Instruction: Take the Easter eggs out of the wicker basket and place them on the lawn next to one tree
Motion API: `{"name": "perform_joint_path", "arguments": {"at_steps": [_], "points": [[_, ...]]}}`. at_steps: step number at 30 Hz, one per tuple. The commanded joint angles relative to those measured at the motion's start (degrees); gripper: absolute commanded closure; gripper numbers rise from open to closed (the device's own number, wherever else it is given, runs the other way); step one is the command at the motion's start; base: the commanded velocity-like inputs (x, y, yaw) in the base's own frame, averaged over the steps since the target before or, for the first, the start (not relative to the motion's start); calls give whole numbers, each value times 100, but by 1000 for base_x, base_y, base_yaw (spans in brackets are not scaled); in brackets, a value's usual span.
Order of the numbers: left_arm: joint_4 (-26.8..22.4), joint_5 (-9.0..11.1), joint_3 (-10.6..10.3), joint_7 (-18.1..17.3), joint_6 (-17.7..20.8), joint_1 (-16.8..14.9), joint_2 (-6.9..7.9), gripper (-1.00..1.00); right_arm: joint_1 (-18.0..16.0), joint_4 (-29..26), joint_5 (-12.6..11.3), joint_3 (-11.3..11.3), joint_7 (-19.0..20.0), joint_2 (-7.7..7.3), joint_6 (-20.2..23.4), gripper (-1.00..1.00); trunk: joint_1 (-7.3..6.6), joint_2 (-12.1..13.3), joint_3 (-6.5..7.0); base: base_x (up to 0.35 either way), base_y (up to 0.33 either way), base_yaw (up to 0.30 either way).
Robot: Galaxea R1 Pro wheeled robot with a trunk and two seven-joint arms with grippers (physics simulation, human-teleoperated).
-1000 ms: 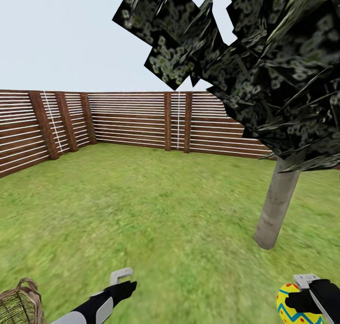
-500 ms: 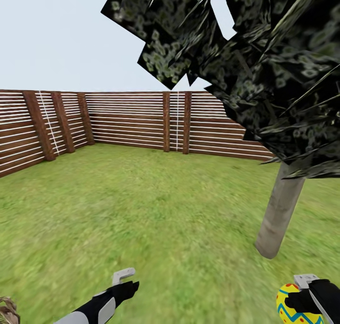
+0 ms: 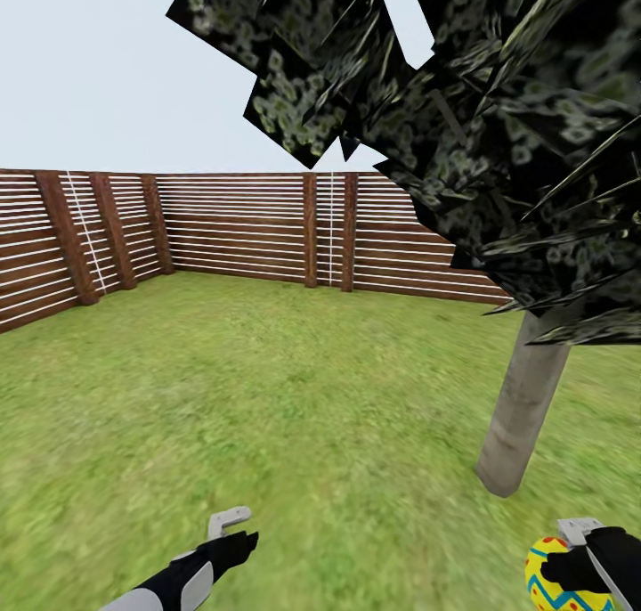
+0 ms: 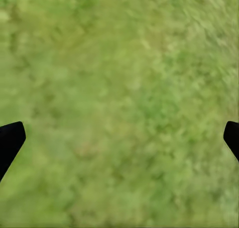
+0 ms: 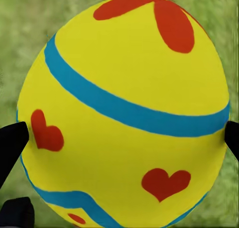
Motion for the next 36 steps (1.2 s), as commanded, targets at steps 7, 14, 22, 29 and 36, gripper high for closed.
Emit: {"name": "perform_joint_path", "arguments": {"at_steps": [7, 14, 22, 29, 36], "points": [[7, 36, 45, -46, -10, 4, -140, -100, -2, -34, 124, -49, -3, 201, -152, 100, 0, -3, -6, 0, 0, 0], [7, 36, 54, -47, -10, 4, -132, -100, -2, -43, 114, -76, 20, 261, -161, 100, 88, -164, -78, 0, 0, 0], [7, 44, 47, -38, -2, 4, -132, -100, -2, -60, 101, -90, 29, 154, -169, 100, 263, -484, -222, 0, 0, 0], [2, 70, 46, -29, -1, 4, -127, -100, -2, -69, 112, -86, 29, 172, -176, 100, 417, -765, -347, 0, 0, 0], [-2, 71, 46, -29, -1, 4, -118, -100, -2, -69, 104, -78, 29, 180, -178, 100, 571, -1046, -473, 0, 0, 0]]}}
